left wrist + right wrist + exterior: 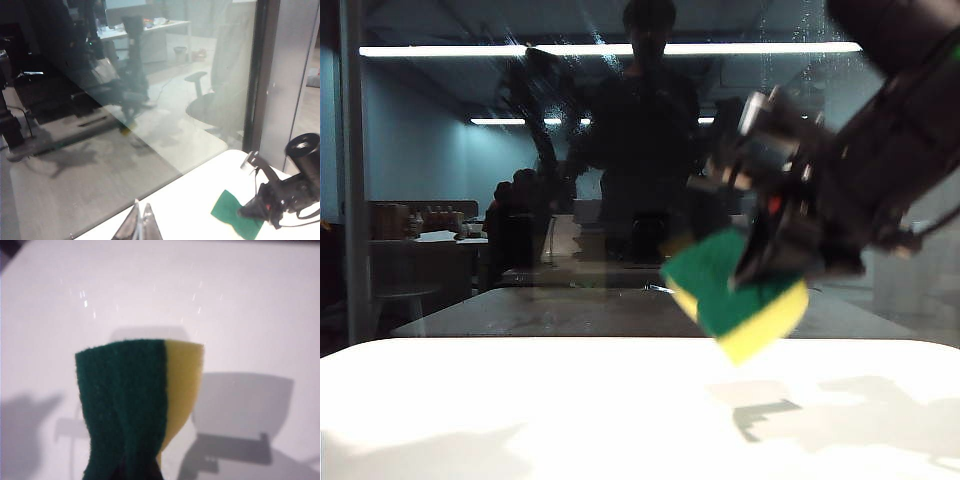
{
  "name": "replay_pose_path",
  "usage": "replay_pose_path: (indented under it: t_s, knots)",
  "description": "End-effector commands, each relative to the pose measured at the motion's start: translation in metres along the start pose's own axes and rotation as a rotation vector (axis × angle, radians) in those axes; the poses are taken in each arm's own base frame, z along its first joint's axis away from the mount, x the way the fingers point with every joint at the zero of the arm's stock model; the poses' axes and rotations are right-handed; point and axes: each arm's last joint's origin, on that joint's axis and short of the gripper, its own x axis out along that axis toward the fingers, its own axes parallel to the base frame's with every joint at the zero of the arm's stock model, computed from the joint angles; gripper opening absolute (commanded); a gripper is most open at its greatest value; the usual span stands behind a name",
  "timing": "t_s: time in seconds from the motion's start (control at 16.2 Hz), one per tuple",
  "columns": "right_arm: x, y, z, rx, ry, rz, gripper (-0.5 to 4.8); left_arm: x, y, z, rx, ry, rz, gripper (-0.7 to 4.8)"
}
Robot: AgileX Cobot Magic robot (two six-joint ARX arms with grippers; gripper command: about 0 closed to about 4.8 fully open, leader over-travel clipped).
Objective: Reach upward to find where there is water on the glass, pick up the sponge from the table, dry the water, and finally place the sponge back on the table.
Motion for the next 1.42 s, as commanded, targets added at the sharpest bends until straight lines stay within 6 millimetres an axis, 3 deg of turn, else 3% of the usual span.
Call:
replay_pose_path:
  t_s: [0.06,0.55,0.68,0.86,0.92,1.17,1.36,1.42]
  knots:
    - [0.014,-0.002,-0.007,0.006,0.044,0.015,-0.06,-0.001,-0.003,-0.011,0.000,0.004,-0.003,-0.06]
    - [0.031,-0.007,-0.022,0.063,0.137,0.039,0.13,0.009,0.001,-0.037,-0.053,0.067,-0.013,-0.06]
    - [0.033,-0.007,-0.023,0.069,0.148,0.053,1.60,0.010,0.001,-0.040,-0.060,0.075,-0.016,-0.06]
    - [0.033,-0.007,-0.020,0.090,0.140,0.050,3.39,0.010,0.001,-0.045,-0.065,0.080,-0.017,-0.06]
    - [0.033,-0.008,-0.019,0.092,0.136,0.049,3.53,0.011,0.001,-0.046,-0.065,0.081,-0.020,-0.06]
    - [0.031,-0.010,-0.006,0.100,0.090,0.042,3.48,0.010,-0.001,-0.048,-0.065,0.084,-0.041,-0.06]
    - [0.022,-0.017,0.018,0.119,-0.003,0.031,2.05,0.010,0.000,-0.049,-0.067,0.095,-0.016,-0.06]
    - [0.019,-0.019,0.023,0.120,-0.022,0.026,1.97,0.010,0.000,-0.049,-0.067,0.096,-0.016,-0.06]
